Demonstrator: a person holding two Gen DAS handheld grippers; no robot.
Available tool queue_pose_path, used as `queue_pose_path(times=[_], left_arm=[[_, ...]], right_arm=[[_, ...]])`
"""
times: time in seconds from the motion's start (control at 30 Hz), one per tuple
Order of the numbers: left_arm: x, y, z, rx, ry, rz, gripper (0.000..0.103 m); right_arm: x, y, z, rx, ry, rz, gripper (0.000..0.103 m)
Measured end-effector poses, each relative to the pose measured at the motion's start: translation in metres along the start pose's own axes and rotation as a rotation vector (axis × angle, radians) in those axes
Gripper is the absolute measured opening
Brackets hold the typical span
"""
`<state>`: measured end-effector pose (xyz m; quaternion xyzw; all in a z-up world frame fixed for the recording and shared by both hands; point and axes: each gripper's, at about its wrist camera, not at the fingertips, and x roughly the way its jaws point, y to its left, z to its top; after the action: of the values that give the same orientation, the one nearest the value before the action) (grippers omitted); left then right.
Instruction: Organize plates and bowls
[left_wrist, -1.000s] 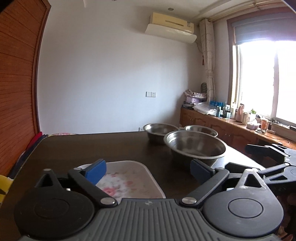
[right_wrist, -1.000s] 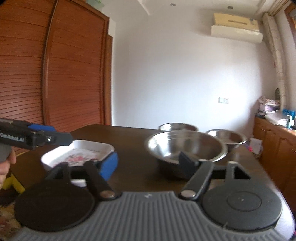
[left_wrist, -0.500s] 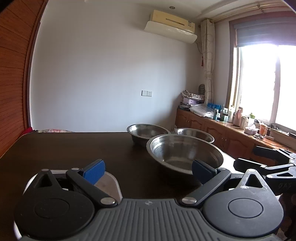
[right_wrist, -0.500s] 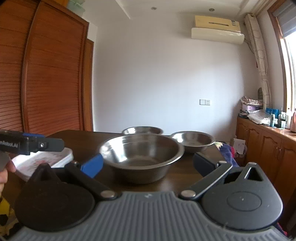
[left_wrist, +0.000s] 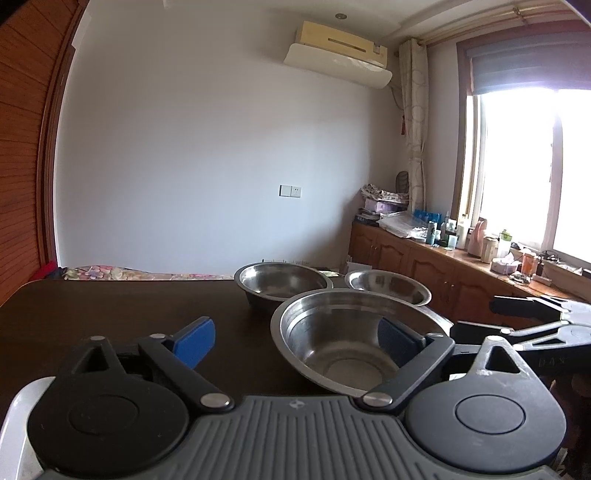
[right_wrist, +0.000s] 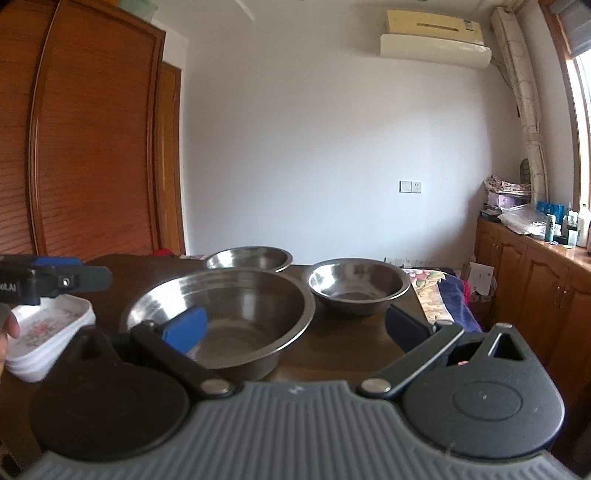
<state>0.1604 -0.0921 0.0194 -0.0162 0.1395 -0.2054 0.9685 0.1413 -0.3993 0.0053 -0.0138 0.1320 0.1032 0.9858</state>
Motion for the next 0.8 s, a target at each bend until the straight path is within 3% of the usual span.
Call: queue_pose_path(times=[0.07, 0.13, 0.17, 0.33, 0.8], left_arm=[[0.005, 0.0, -0.002, 0.002, 0.012, 0.005, 0.103], [0.009, 0.001, -0.003, -0.005, 0.027, 0.004, 0.103], [0.01, 0.002, -0.004, -0.009, 0.033, 0.004, 0.101], [0.019, 0.003, -0.005, -0.028, 0.081, -0.01, 0.085], [0.034, 0.001, -0.009, -0.043, 0.129, -0.031, 0.082]], right_arm=[[0.007, -0.003, 0.001, -0.006, 0.014, 0.011, 0.101], [0.012, -0.007, 0.003, 0.015, 0.04, 0.051, 0.087], [0.015, -0.009, 0.003, 0.028, 0.056, 0.069, 0.086], [0.028, -0.011, 0.004, 0.028, 0.09, 0.076, 0.07], [0.045, -0.016, 0.003, 0.043, 0.2, 0.108, 0.056]])
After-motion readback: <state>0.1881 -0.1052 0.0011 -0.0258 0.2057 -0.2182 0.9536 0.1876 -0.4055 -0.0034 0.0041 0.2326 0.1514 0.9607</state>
